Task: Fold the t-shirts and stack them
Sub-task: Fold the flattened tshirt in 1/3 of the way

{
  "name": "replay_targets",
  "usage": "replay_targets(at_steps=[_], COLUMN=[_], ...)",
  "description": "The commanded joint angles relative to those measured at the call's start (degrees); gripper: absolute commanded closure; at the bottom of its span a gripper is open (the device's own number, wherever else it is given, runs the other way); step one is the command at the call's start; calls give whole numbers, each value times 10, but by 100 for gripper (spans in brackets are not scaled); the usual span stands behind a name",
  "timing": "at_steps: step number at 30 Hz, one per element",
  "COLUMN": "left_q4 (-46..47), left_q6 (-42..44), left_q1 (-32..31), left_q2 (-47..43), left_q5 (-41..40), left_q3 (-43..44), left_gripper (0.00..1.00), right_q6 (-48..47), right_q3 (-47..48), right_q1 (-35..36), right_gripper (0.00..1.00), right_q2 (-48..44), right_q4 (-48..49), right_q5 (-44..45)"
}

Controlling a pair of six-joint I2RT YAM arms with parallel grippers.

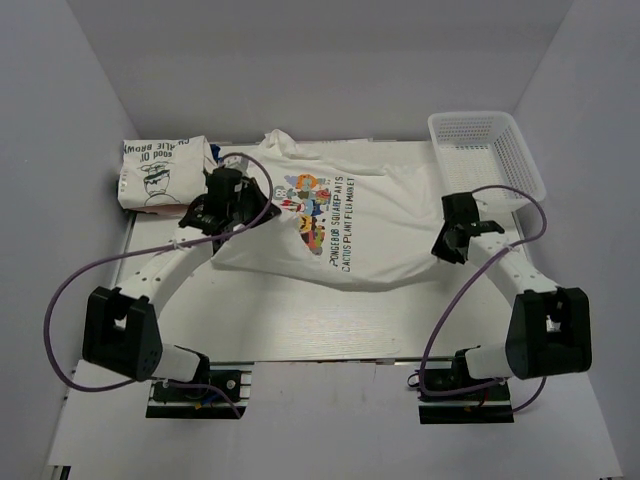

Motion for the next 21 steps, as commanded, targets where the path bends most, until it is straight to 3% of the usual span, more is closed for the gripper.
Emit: replay_targets(at_steps=[1,11,13,14,18,21], left_q4=[48,95,95,84,58,8], left_q6=[67,147,158,158,163,156], left_q1=[7,64,72,79,91,102], left_q2=[32,219,270,289,371,403], left_q5=[-41,-43,-33,-39,-29,-6], left_q3=[66,228,258,297,384,443], left_gripper=[100,100,97,78,4,0], right_q6=[-10,-14,-11,-6,-9,-22], right_q3=[80,240,284,294,328,315], right_q1=[-4,-14,-15,-15,-12,-7], right_gripper=[100,100,85,67,31,12], right_q2=[35,174,204,221,231,209], right_q4=[-7,-40,-55,-72,-83,-78], right_q5=[36,90,97,96,82,60])
